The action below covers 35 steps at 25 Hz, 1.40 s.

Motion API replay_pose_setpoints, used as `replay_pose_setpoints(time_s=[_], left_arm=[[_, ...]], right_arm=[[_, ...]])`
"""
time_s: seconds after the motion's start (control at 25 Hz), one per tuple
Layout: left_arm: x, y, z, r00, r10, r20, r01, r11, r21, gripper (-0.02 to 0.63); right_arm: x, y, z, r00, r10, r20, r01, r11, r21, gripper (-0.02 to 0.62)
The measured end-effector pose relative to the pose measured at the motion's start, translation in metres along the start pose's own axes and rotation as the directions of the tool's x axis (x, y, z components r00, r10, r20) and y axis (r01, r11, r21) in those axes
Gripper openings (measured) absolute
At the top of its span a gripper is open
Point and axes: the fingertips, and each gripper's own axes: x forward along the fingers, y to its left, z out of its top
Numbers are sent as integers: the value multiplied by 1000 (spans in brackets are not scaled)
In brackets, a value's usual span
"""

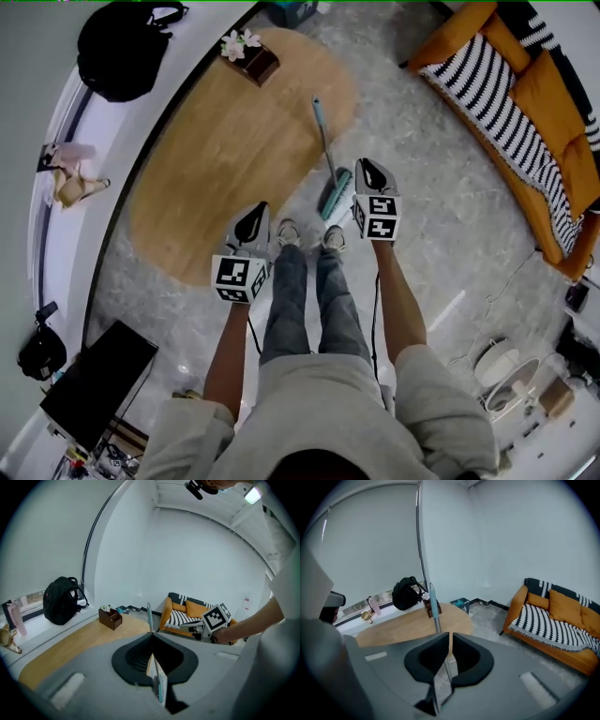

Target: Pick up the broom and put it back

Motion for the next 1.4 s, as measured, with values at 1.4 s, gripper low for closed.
replay_pose_setpoints(time_s=[1.4], left_arm=[[-24, -85, 232, 957, -67, 282, 8, 979, 202, -5]], right_arm=[[-236, -61, 187, 929, -119, 351, 148, 988, -54, 0]])
